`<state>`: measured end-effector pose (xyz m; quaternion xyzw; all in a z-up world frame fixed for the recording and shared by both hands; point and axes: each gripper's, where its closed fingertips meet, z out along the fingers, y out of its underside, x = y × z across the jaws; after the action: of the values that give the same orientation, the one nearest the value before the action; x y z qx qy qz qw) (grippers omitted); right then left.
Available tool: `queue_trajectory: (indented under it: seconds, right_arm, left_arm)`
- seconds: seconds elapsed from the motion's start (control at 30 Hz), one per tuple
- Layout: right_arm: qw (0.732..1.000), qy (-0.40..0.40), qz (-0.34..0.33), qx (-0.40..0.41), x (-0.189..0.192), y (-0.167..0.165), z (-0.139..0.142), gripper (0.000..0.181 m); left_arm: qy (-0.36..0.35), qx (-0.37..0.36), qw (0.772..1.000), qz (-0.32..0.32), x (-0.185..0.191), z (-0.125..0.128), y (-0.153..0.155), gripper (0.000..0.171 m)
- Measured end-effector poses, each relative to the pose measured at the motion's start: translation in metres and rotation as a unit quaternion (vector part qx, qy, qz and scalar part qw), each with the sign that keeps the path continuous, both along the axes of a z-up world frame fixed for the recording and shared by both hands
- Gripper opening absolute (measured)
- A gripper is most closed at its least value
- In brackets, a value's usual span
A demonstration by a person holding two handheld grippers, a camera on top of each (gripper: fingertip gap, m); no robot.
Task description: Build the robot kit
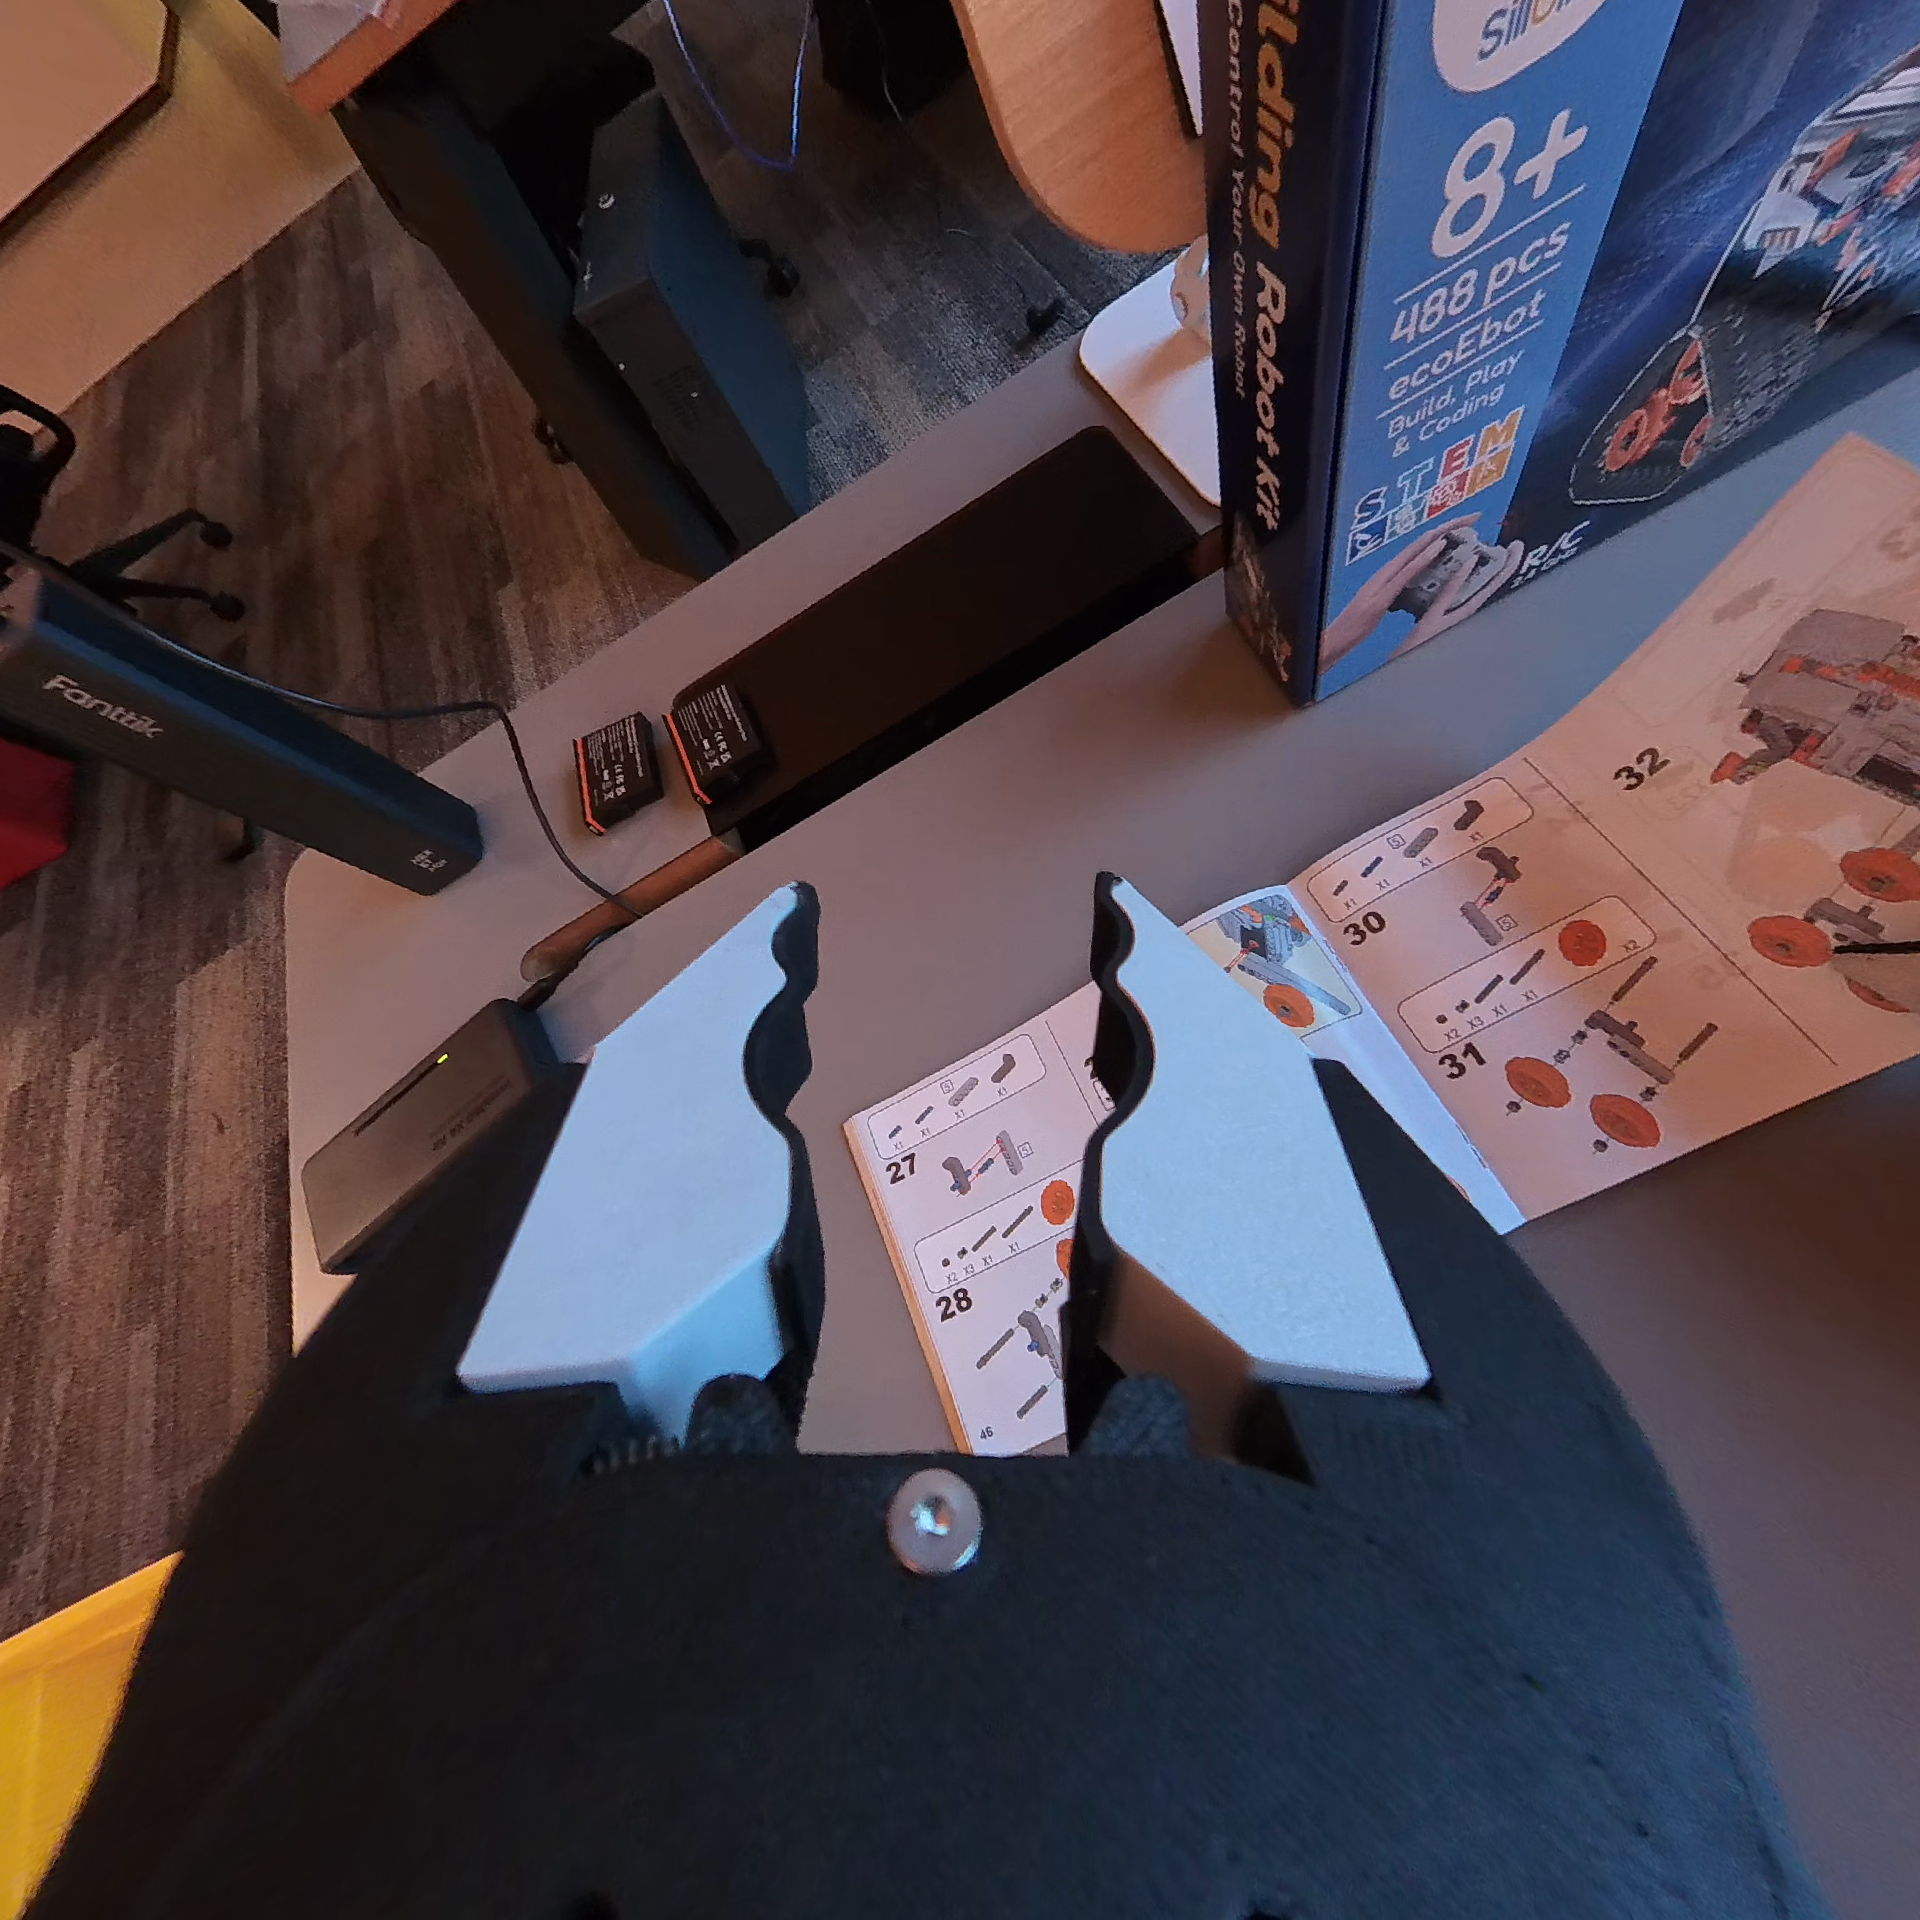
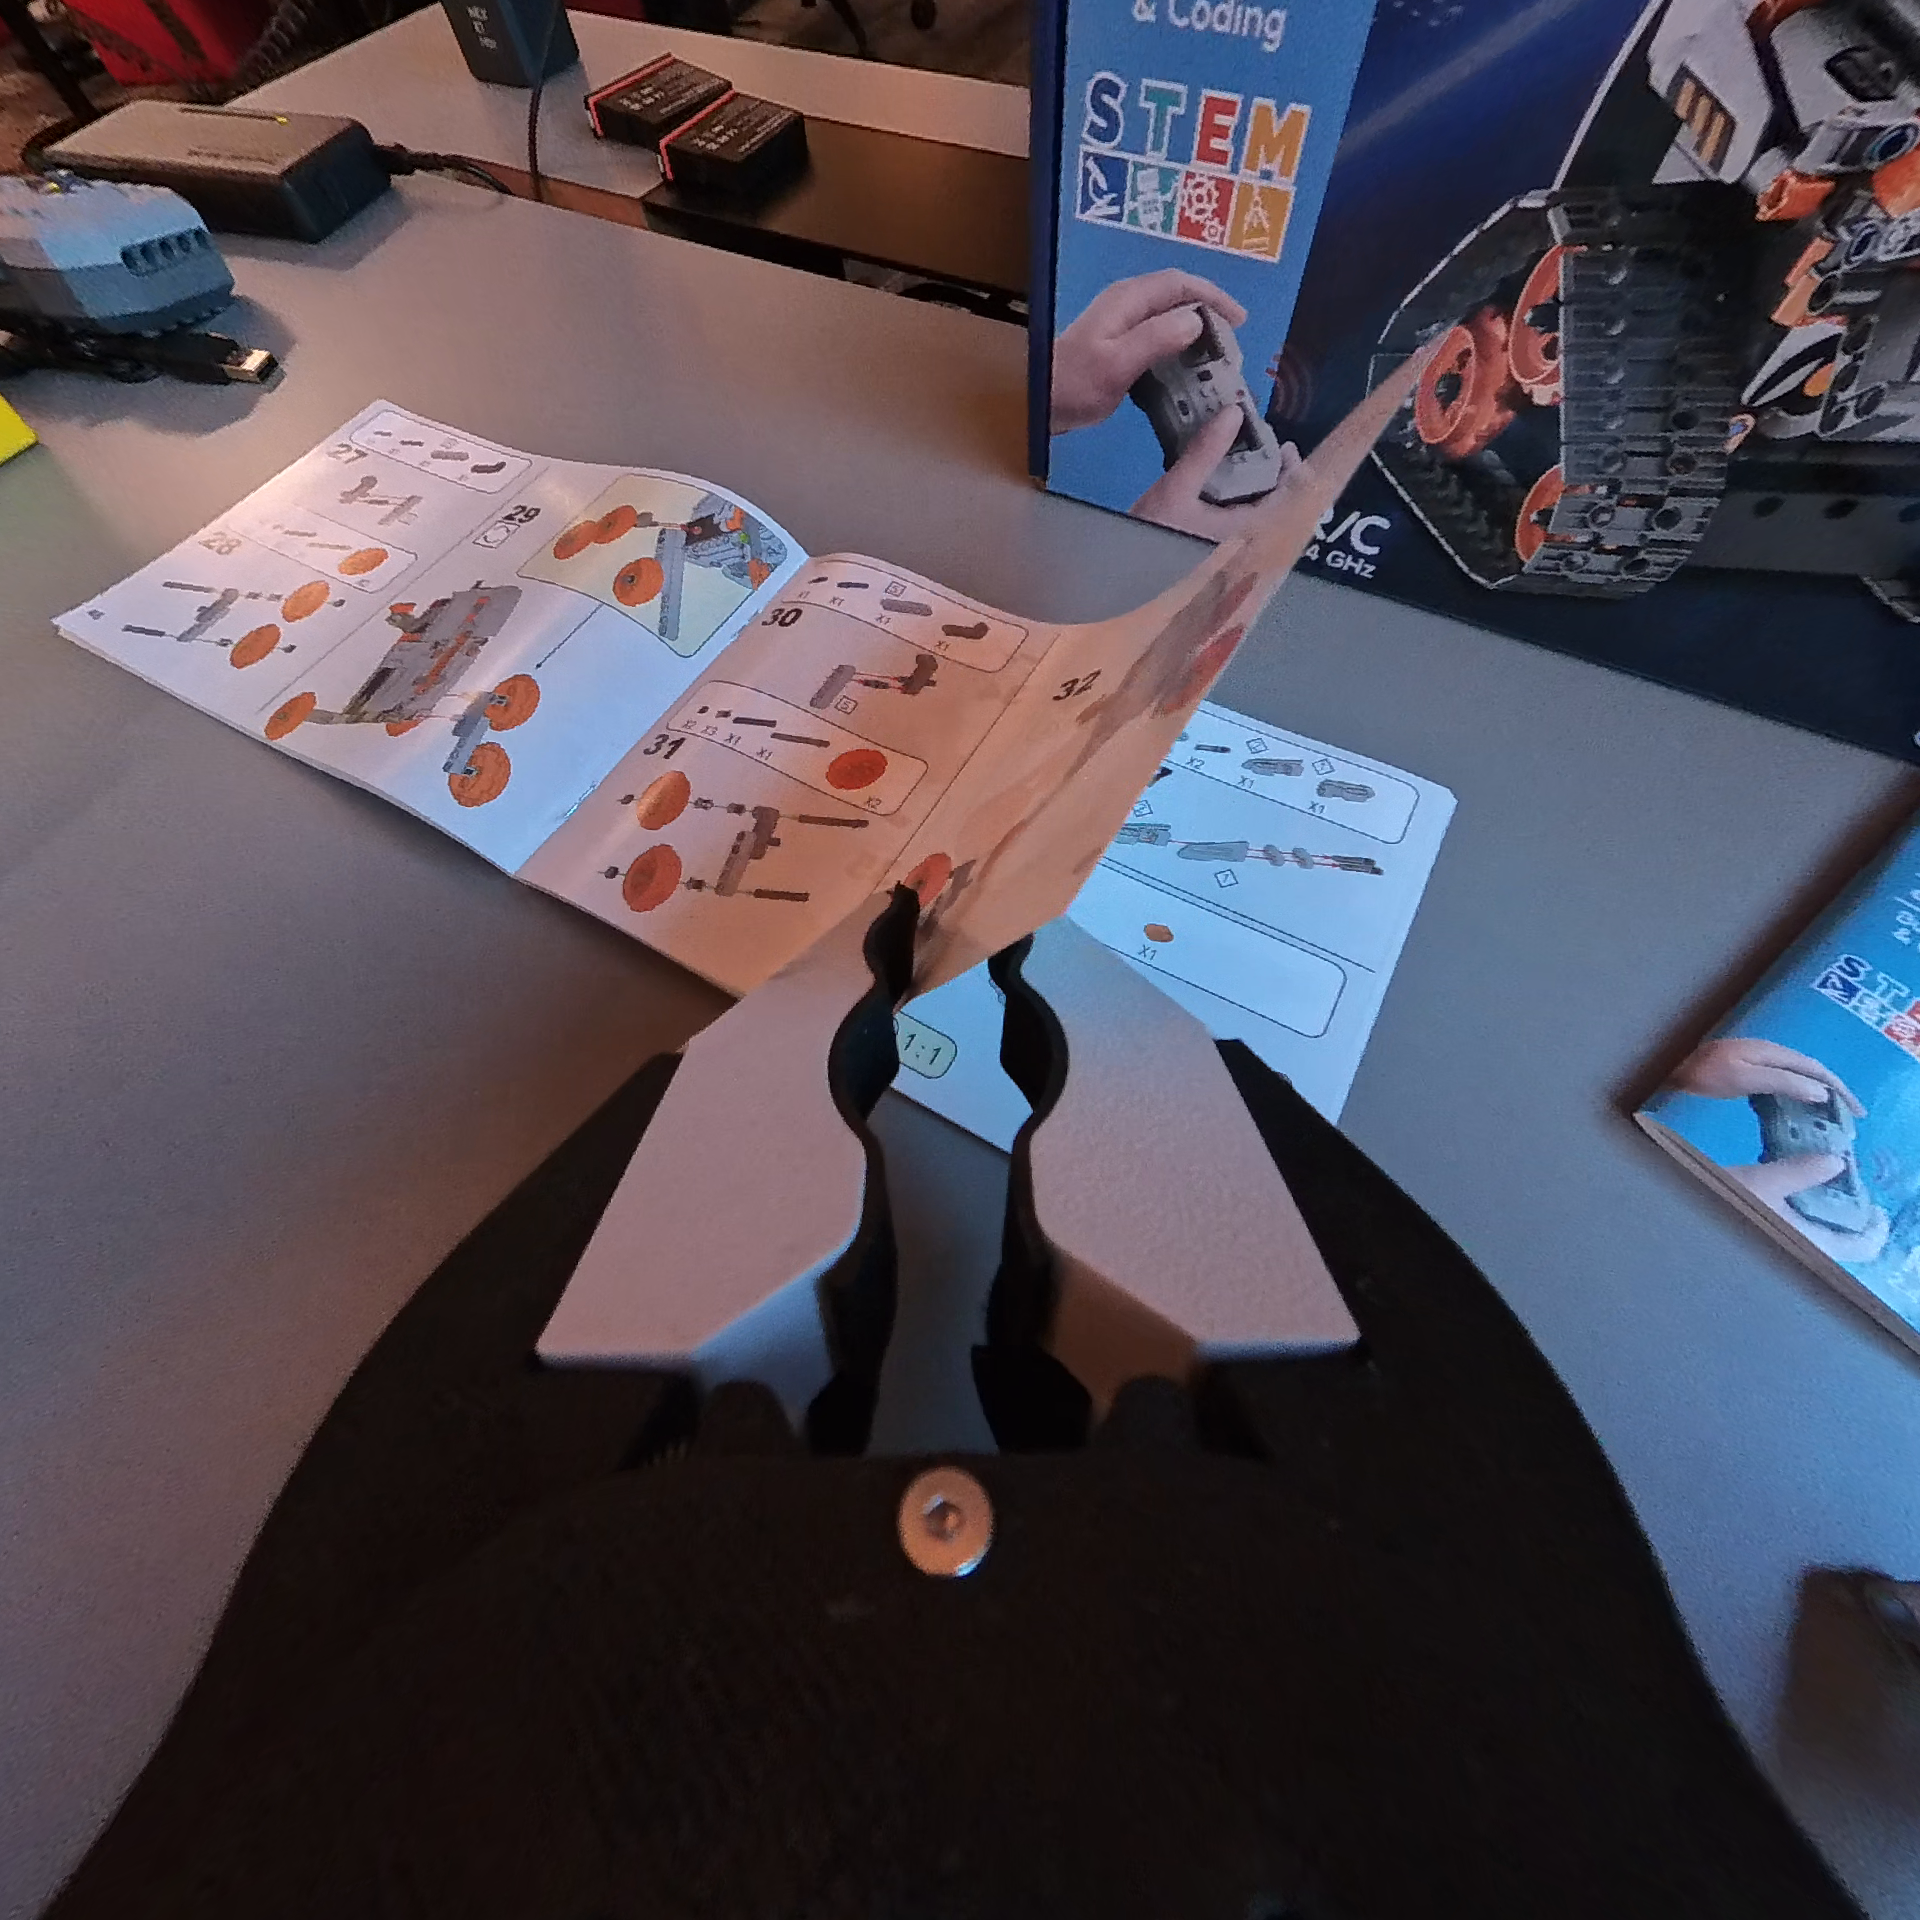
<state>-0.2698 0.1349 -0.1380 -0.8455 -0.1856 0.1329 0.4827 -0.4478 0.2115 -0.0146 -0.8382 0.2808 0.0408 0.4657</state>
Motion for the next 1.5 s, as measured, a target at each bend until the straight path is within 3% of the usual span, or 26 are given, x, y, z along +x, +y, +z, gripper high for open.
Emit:
queue_trajectory:
  seconds: [0.4,0.73,0.97,1.07,1.3,1.5]
  right_arm:
    - [1.000,0.013,-0.004,0.003,0.002,0.000,0.002,0.012]
    - [0.994,0.106,-0.013,0.025,-0.002,-0.003,0.021,0.013]
    - [0.981,0.176,-0.063,0.043,0.010,-0.005,0.038,0.033]
    - [0.975,0.205,-0.075,0.049,0.016,-0.004,0.044,0.030]
    - [0.969,0.224,-0.102,0.018,0.021,-0.005,0.034,0.002]
    - [0.968,0.229,-0.105,0.014,0.016,-0.010,0.035,0.000]
  left_arm:
    - [-0.006,-0.002,1.000,0.002,-0.003,0.002,-0.001,0.051]
    - [-0.018,-0.004,1.000,0.003,-0.005,0.004,-0.002,0.051]
    - [-0.013,-0.012,1.000,-0.001,-0.001,-0.002,-0.001,0.051]
    - [-0.012,-0.013,1.000,-0.002,0.000,-0.003,-0.001,0.051]
    - [-0.005,-0.014,1.000,-0.004,0.002,-0.004,-0.002,0.051]
    - [-0.001,-0.017,1.000,-0.006,0.003,-0.006,-0.002,0.050]
